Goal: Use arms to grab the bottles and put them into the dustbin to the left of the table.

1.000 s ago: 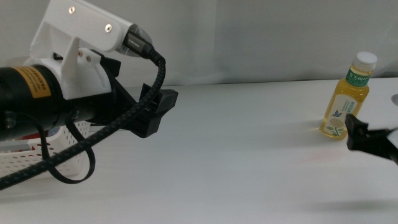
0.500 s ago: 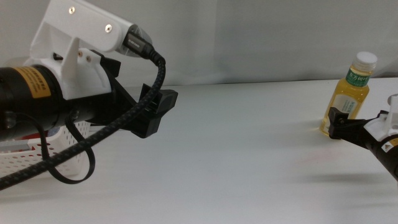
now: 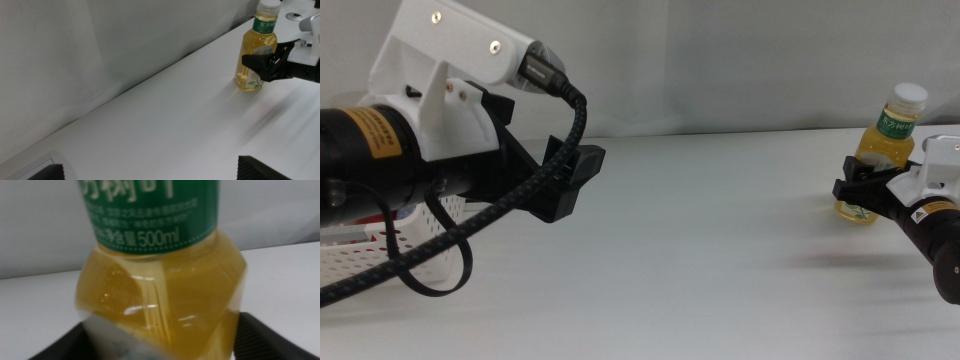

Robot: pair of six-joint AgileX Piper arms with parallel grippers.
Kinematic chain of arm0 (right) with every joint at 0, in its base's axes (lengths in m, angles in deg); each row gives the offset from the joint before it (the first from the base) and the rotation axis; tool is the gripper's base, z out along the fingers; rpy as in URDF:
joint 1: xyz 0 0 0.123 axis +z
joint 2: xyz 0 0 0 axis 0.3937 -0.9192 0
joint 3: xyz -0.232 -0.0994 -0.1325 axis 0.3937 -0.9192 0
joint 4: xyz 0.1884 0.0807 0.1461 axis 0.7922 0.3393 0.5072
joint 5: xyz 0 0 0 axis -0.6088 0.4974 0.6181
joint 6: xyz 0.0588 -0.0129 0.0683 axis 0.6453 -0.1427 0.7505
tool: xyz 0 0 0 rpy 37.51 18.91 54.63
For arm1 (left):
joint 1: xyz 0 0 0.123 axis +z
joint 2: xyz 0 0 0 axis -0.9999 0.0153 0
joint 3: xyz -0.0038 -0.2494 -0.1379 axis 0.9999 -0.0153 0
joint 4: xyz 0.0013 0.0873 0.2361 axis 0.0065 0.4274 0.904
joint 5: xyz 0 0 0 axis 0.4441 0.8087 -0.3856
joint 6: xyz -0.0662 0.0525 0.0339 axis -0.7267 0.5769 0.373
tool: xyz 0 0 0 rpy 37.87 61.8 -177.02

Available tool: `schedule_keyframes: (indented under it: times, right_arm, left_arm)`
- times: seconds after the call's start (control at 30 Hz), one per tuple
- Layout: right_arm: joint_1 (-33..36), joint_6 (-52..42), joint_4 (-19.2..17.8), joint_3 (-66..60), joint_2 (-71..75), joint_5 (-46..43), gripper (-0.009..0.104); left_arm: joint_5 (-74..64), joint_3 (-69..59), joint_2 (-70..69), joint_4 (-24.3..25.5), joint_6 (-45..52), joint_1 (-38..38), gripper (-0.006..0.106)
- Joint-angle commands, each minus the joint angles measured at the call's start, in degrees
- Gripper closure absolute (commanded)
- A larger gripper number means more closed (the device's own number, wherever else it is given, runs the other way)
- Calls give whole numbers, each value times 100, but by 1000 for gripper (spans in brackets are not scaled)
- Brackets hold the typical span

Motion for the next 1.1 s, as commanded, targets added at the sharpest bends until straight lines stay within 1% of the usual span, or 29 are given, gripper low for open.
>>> schedule_keyframes:
  times: [0.0,0.1,0.17,0.2,0.3,0.4,0.53,0.63,0.7,0.77,0.83,0.9,0.97,1.07]
  right_arm:
    - [22,0,-19,37,-24,-1,35]
    - [22,0,-19,37,-24,23,66]
    - [22,0,-19,37,-24,-23,94]
    - [22,0,-64,37,-24,-111,97]
    - [22,50,-906,37,198,-116,98]
    - [65,453,-1677,37,523,-116,98]
    - [369,696,-2277,37,996,-66,98]
    - [785,863,-2630,37,1290,124,98]
    - [1143,1159,-2878,37,1352,161,98]
    - [1557,1197,-2856,37,1349,188,98]
    - [1890,1071,-2698,37,1320,348,98]
    - [2150,789,-2359,37,1296,493,98]
    - [2267,423,-2052,37,1284,596,98]
    - [2278,404,-2009,37,1284,648,98]
  left_arm:
    - [-26,-26,-37,-47,3,-26,11]
    - [-15,-26,-37,-47,3,-26,11]
    - [-15,-26,-37,-47,3,-26,11]
    - [-15,-26,-37,-47,3,-26,11]
    - [-15,-26,-37,-47,3,-26,11]
    - [-15,-26,-37,-47,3,-26,11]
    - [-15,-26,-37,-47,3,-26,11]
    - [-65,-26,-37,-47,3,-26,11]
    - [-64,-26,-37,-47,3,-26,11]
    - [-64,-26,-37,-47,3,-26,11]
    - [-64,-26,-37,-47,3,-26,11]
    - [-64,-26,-37,-47,3,-26,11]
    - [-64,-26,-37,-47,3,-26,11]
    - [-64,-26,-37,-47,3,-26,11]
